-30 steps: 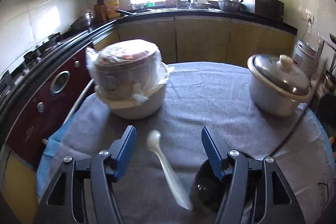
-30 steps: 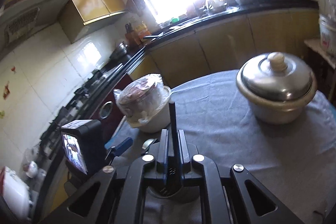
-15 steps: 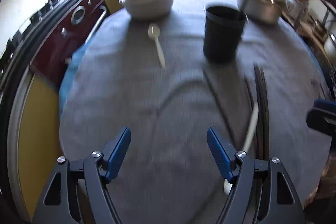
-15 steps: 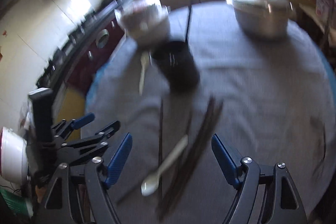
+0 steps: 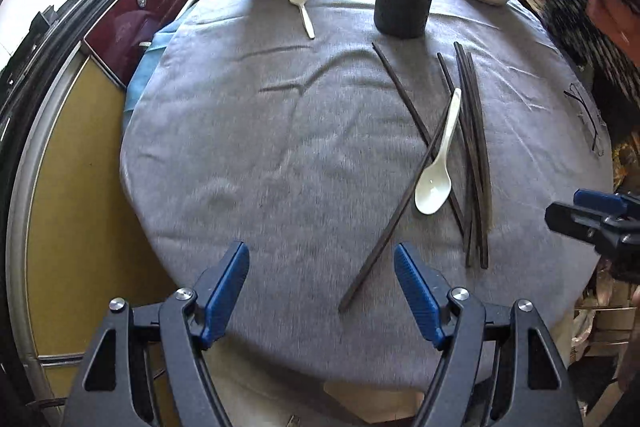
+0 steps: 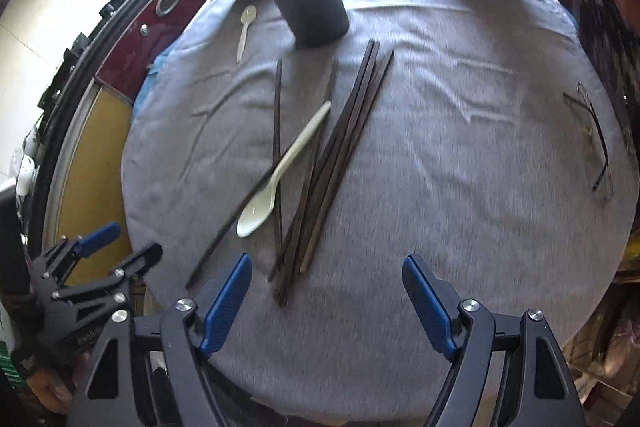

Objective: Organize utensils
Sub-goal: 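Withdraw both tools back over the remaining chopsticks and spoon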

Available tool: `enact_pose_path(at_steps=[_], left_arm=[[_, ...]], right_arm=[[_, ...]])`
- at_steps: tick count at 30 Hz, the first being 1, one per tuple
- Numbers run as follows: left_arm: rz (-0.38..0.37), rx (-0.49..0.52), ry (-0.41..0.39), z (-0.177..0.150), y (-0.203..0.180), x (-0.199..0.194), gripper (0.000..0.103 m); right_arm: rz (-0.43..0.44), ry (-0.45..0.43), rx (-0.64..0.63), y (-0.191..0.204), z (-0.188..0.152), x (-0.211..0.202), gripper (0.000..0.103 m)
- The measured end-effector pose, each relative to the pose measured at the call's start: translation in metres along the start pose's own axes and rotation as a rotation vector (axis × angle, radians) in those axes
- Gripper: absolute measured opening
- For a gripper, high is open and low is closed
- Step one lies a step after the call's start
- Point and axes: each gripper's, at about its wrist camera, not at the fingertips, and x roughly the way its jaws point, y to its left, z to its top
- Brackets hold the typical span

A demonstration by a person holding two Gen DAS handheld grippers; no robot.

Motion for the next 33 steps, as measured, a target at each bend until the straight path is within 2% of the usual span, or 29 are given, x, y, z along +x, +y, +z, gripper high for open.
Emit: enact_pose_path(at_steps=[6,16,33], left_arm=[[-0.014,0.018,0.06,-0.014,-0.004,0.008,0.075],[-0.049,0.052,0.121,-0.035,-0.014,0.016,0.075],[-0.069,0.067,0.158,-0.018,-0.023,0.034,0.075]], right_arm=[[-0.013,0.063,-0.036,0.007,-0.015,0.007,0.08],[-0.048,0.084,-0.056,0.004,-0.032,0.005,0.08],[-0.079,0.114,-0.054,-0.009,-0.02,0.02,0.08]])
